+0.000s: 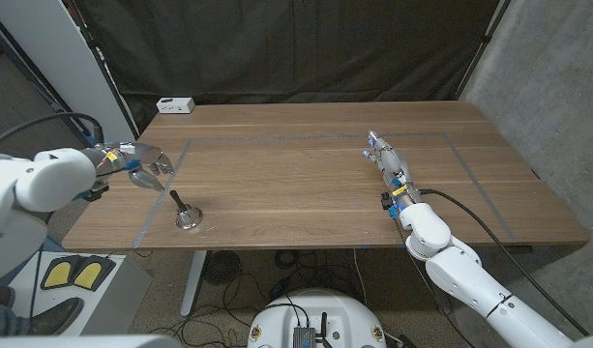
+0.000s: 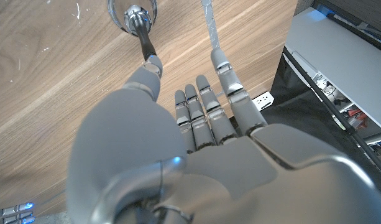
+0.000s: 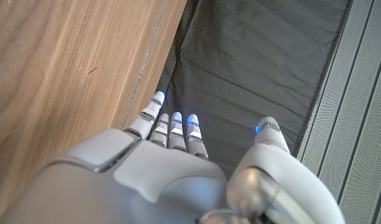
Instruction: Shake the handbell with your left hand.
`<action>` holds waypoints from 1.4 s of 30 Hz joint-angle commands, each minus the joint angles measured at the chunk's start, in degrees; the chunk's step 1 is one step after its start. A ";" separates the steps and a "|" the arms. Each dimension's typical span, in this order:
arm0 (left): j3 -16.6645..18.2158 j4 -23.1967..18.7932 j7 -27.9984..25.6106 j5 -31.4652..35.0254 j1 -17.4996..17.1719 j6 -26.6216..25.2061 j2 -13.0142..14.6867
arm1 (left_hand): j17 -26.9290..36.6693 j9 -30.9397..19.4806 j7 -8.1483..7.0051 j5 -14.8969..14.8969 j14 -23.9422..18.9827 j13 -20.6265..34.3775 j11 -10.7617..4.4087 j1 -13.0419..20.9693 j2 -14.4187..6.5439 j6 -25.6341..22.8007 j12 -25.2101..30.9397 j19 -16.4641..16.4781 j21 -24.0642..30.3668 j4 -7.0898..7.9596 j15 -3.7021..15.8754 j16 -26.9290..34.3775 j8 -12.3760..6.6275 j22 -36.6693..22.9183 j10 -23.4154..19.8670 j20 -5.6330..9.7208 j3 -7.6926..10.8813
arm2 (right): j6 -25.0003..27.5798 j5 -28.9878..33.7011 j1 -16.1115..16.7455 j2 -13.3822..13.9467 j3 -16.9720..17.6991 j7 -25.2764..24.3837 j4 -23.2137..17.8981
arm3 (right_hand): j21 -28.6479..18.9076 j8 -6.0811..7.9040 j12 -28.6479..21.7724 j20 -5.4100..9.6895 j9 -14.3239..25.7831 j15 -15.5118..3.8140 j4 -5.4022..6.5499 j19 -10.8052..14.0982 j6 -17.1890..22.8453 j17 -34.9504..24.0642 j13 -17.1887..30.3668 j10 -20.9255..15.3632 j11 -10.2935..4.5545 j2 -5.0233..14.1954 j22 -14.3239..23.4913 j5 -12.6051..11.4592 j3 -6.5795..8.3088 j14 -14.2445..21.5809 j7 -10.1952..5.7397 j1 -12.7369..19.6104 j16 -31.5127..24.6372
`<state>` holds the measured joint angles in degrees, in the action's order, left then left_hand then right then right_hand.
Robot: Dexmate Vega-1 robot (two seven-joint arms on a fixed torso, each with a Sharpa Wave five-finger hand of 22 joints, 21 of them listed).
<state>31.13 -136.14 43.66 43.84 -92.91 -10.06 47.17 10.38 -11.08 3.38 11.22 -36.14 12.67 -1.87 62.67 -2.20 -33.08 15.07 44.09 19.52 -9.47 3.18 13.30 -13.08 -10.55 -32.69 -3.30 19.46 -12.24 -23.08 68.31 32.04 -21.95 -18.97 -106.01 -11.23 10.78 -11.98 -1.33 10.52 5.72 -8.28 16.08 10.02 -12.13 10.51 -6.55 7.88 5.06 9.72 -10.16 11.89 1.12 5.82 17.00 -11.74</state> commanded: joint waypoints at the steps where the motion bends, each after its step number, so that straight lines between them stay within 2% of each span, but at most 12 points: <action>1: -1.75 3.15 -0.53 -1.77 1.06 2.06 0.90 | 0.02 -0.26 -0.11 -0.24 -0.99 0.26 -0.16 0.71 0.33 -0.82 0.25 0.42 0.20 0.00 0.13 0.02 -0.09 -0.05 -0.88 0.97 -0.06 | 0.79 0.76 0.51 0.43 0.36 -0.97 -1.18 | 0.18 -0.01 -0.06 0.06 0.14 0.09 0.22 0.30 0.01 -0.17 0.32 -0.04 0.30 -0.11 0.10 0.10 0.33 0.17 -0.08 0.55 -0.07; 11: -1.51 5.58 -6.33 -3.95 -0.81 5.21 -1.45 | -0.01 -0.30 0.23 -0.18 -2.19 0.32 -0.02 1.65 -0.17 -2.21 0.60 1.12 0.39 -0.04 0.17 0.03 -0.35 -0.05 -2.35 0.92 0.31 | 1.25 1.15 -0.09 0.48 0.25 -0.84 -1.53 | 0.16 -0.01 -0.08 -0.01 0.14 0.18 0.22 0.35 0.03 -0.17 0.32 -0.12 0.41 -0.14 0.10 0.10 0.32 0.27 -0.11 0.57 -0.10; 20: -3.57 7.80 -8.16 -5.69 -1.32 5.23 -0.36 | -0.12 -0.33 0.47 -0.07 -2.80 0.36 -0.02 2.66 -0.63 -3.16 0.75 1.21 0.35 -0.19 0.21 -0.27 -0.47 -0.03 -3.29 0.90 0.91 | 1.31 1.32 -0.43 0.10 -0.03 -0.93 -1.22 | 0.14 -0.01 -0.09 0.05 0.14 0.13 0.23 0.42 0.07 -0.18 0.32 -0.17 0.41 -0.15 0.10 0.10 0.30 0.31 -0.11 0.58 -0.11; 29: -5.43 9.73 -10.92 -7.75 -0.98 4.63 1.04 | -0.21 -0.38 0.97 0.00 -4.30 0.42 -0.05 4.65 -1.29 -4.75 0.79 1.72 0.41 -0.45 0.12 -0.51 -0.67 0.02 -4.41 2.06 1.96 | 1.40 1.02 -0.36 -0.18 -0.06 -1.10 -0.91 | 0.12 -0.01 -0.14 -0.24 0.14 0.24 0.24 0.49 0.08 -0.19 0.32 -0.31 0.49 -0.15 0.10 0.10 0.30 0.51 -0.06 0.60 -0.18; 33: -5.79 9.97 -12.24 -8.35 -1.00 3.99 1.35 | -0.24 -0.41 1.08 -0.03 -5.59 0.45 0.19 5.86 -1.61 -5.80 0.98 2.60 0.68 -0.60 0.87 -0.51 -0.80 0.05 -5.54 2.56 2.57 | 1.35 0.98 -0.41 -0.18 -0.10 -1.00 -0.66 | 0.12 0.01 -0.14 -0.28 0.14 0.30 0.23 0.52 0.13 -0.19 0.33 -0.34 0.51 -0.15 0.10 0.10 0.31 0.56 -0.10 0.63 -0.19; 36: -6.12 10.11 -12.80 -9.15 -0.92 3.43 1.65 | -0.30 -0.45 1.20 -0.21 -8.71 0.47 0.23 6.91 -1.85 -8.02 1.53 4.83 1.48 -0.41 1.60 -0.18 -1.20 0.09 -8.16 3.37 3.19 | 1.21 0.69 -0.48 -0.41 -0.13 -0.94 -0.38 | 0.13 0.01 -0.15 -0.26 0.14 0.36 0.23 0.49 0.14 -0.19 0.33 -0.37 0.49 -0.15 0.10 0.10 0.31 0.54 -0.11 0.65 -0.18; 38: -6.36 10.07 -13.01 -9.52 -0.94 2.84 1.88 | -0.38 -0.47 1.09 -0.36 -11.61 0.45 -0.81 7.32 -1.90 -10.95 2.02 6.27 2.03 -0.21 2.05 0.10 -1.90 0.09 -10.56 3.90 3.54 | 1.06 0.82 -0.57 -0.39 -0.24 -0.82 -0.14 | 0.14 0.02 -0.14 -0.29 0.14 0.35 0.23 0.46 0.16 -0.20 0.33 -0.35 0.54 -0.14 0.10 0.10 0.31 0.53 -0.13 0.66 -0.18; 41: -6.49 9.98 -14.09 -9.62 -1.24 2.25 1.92 | -0.52 -0.47 1.16 -0.40 -12.57 0.41 -0.59 7.79 -1.82 -12.46 2.30 6.99 2.33 -0.25 2.34 -0.30 -2.13 0.07 -12.23 4.25 3.92 | 1.01 0.71 -0.59 -0.45 -0.27 -0.78 0.06 | 0.15 0.01 -0.15 -0.33 0.14 0.37 0.23 0.46 0.17 -0.20 0.33 -0.39 0.57 -0.13 0.10 0.10 0.32 0.52 -0.12 0.68 -0.17; 42: -6.47 9.95 -14.32 -9.66 -1.35 2.02 1.95 | -0.54 -0.47 1.15 -0.40 -13.02 0.39 0.74 8.00 -1.79 -12.71 2.14 7.33 2.48 -0.23 2.47 -0.51 -2.00 0.07 -12.34 4.31 4.11 | 0.98 0.64 -0.58 -0.53 -0.25 -0.83 0.11 | 0.14 0.02 -0.16 -0.33 0.14 0.37 0.23 0.48 0.17 -0.20 0.34 -0.41 0.61 -0.13 0.10 0.10 0.32 0.53 -0.12 0.68 -0.17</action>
<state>25.78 -126.82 32.10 35.61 -93.86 -6.26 48.28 9.85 -11.34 4.46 11.00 -47.94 12.93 -2.24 69.61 -4.00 -44.71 16.98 50.40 21.52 -9.71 5.34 12.84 -14.86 -10.40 -43.98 1.01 22.86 -10.94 -22.00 67.89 31.86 -22.02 -19.92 -106.65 -11.23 10.78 -11.98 -1.65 10.52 6.04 -8.28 16.39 10.02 -12.11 10.52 -6.86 8.20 5.06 9.73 -10.16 11.89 1.44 5.82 17.00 -11.74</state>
